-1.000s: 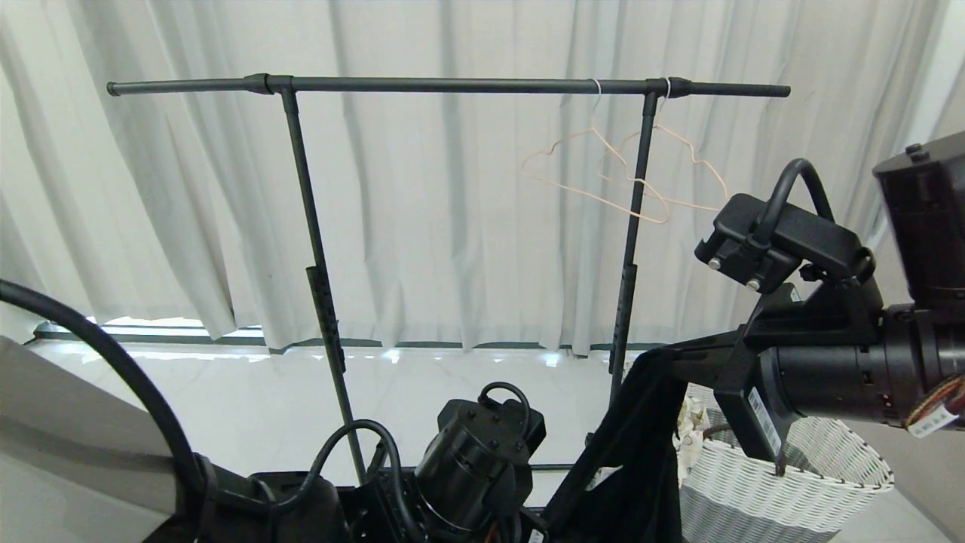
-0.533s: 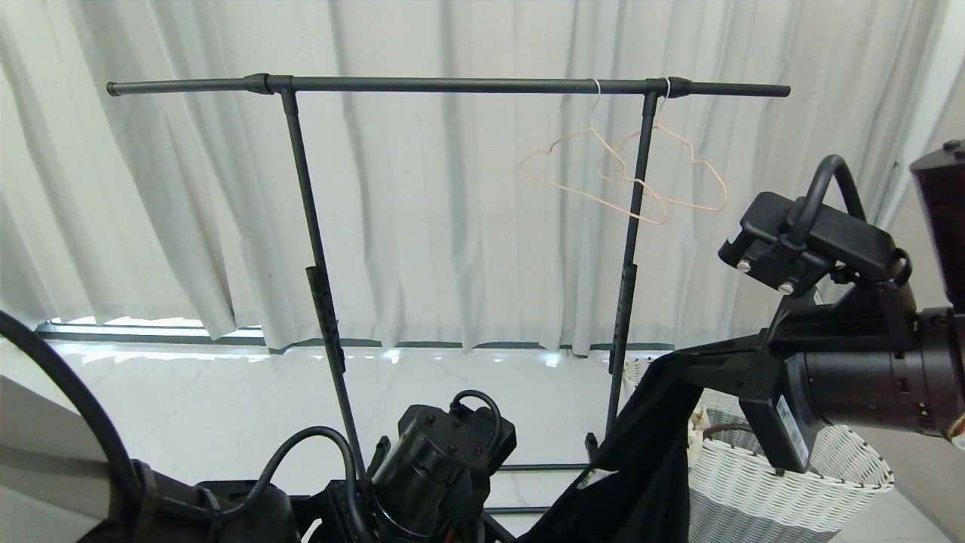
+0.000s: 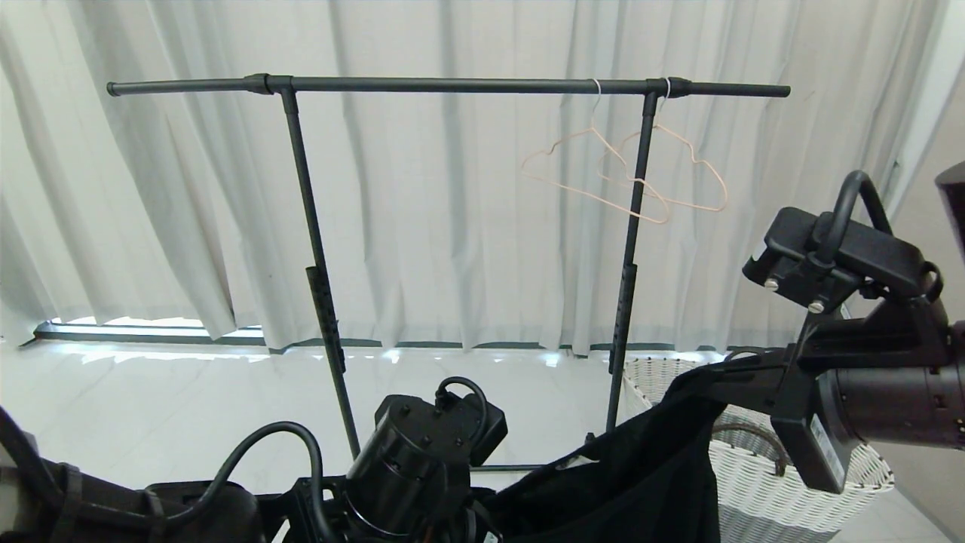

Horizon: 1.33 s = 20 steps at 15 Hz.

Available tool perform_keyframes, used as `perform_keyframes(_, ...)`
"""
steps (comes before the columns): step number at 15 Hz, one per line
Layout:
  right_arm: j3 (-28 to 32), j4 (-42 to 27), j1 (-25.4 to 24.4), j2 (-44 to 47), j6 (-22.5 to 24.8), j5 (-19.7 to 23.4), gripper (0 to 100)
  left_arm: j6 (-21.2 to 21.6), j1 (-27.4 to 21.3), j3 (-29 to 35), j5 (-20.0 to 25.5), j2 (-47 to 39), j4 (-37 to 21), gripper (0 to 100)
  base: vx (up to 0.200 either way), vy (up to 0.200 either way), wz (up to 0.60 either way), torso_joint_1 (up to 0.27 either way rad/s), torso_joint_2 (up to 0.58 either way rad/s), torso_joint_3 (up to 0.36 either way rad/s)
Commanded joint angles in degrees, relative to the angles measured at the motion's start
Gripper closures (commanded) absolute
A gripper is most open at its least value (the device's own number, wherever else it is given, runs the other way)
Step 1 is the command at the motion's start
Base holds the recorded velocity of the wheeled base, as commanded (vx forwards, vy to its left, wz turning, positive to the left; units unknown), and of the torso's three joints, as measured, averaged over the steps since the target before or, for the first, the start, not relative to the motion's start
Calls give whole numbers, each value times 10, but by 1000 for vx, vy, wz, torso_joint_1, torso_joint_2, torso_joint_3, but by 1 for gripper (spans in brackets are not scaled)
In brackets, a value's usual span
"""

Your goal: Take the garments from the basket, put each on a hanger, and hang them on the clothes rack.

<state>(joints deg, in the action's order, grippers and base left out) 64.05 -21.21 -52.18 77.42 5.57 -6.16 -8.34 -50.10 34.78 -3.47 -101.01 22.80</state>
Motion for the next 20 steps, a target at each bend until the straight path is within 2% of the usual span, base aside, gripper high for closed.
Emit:
perform_keyframes(1,-12,-2,8,-19,-6,0,100,21,-18,-1,-10,37,30,100,0,0,0,0,0,0)
perform_keyframes(3,-27,-2,7,-39,-29,0,100,92,-19,-1,-6,67,78,100,0,0,0,0,0,0)
perform_keyframes(5,-31,-2,6,-59,-29,0,100,144,-6,13,-2,76,106,100,0,0,0,0,0,0)
perform_keyframes(7,4,-3,14,-68,-30,-1,100,152,-3,105,9,85,91,100,0,0,0,0,0,0)
perform_keyframes(8,32,-4,29,-68,-29,0,100,153,3,180,9,89,23,100,0,0,0,0,0,0)
perform_keyframes(9,62,-6,36,-66,-29,0,100,152,5,258,11,100,-69,100,0,0,0,0,0,0)
perform_keyframes(10,79,-10,44,-64,-29,1,100,150,5,303,13,106,-127,100,0,0,0,0,0,0)
perform_keyframes(11,118,-23,53,-61,-29,4,100,149,6,398,13,113,-246,100,0,0,0,0,0,0)
perform_keyframes(13,160,-37,53,-57,-28,5,100,150,8,492,13,120,-370,100,0,0,0,0,0,0)
perform_keyframes(15,184,-70,53,-60,-28,5,100,157,8,534,7,140,-475,100,0,0,0,0,0,0)
perform_keyframes(17,185,-93,52,-72,-28,5,100,177,8,523,-7,158,-503,100,0,0,0,0,0,0)
perform_keyframes(18,181,-117,48,-88,-28,8,100,196,8,504,-36,168,-503,100,0,0,0,0,0,0)
perform_keyframes(20,181,-156,14,-112,-28,34,100,202,4,513,-26,167,-497,100,0,0,0,0,0,0)
